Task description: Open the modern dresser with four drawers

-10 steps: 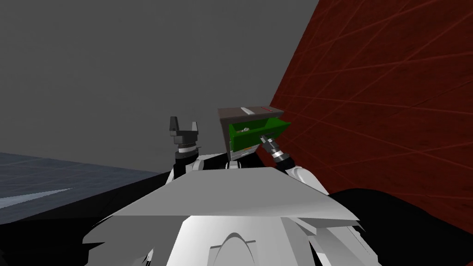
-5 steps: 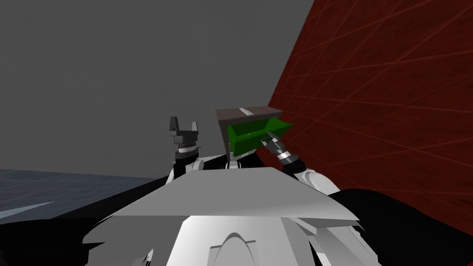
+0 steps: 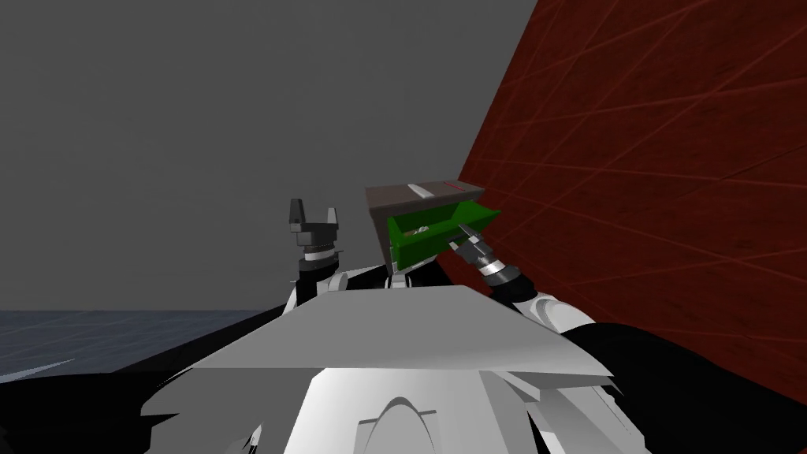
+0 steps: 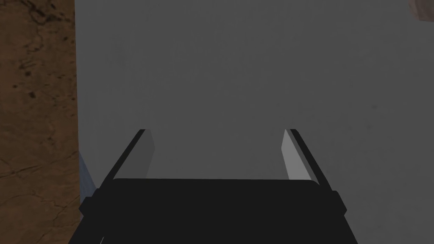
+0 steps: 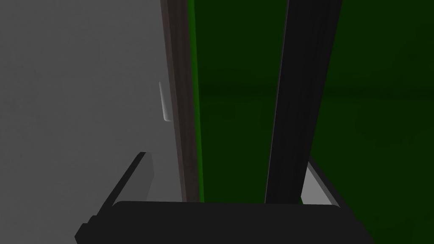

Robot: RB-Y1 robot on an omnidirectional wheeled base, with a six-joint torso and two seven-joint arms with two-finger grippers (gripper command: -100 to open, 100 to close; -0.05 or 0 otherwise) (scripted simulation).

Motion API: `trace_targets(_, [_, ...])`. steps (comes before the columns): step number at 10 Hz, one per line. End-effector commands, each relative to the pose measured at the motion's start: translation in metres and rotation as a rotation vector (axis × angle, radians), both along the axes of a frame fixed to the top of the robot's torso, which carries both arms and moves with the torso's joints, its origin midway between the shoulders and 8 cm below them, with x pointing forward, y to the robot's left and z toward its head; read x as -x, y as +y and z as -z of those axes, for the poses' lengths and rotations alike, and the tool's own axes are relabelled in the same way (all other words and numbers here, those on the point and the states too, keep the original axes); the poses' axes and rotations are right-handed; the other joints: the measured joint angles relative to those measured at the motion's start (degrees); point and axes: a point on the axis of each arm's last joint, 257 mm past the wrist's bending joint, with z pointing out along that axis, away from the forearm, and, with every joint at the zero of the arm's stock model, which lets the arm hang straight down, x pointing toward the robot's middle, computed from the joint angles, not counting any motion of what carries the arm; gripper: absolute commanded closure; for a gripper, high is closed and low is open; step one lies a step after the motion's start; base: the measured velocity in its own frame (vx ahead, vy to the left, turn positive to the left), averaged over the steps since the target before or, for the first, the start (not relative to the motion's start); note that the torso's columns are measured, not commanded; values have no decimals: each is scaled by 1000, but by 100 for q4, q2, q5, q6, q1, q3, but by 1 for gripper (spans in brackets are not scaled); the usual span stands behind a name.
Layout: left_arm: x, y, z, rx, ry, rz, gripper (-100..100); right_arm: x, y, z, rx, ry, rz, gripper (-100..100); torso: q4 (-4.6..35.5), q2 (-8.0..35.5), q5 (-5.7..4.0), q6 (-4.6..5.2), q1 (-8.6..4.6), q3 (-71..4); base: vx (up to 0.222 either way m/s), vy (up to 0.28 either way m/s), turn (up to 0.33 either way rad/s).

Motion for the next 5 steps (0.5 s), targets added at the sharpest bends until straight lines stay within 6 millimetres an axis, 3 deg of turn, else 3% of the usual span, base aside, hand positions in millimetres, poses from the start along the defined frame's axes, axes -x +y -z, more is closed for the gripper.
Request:
trace_targets(1, [0,0,0,0,0,0,0,0,-1,1,1,3,2,0,-8,-3,-7,-1,-5,2,0,0,0])
trace_targets(5, [0,0,0,0,0,0,0,0,-2,4,2,10,5,0,-24,-31,-13,-1,-8,-12,0,0,0])
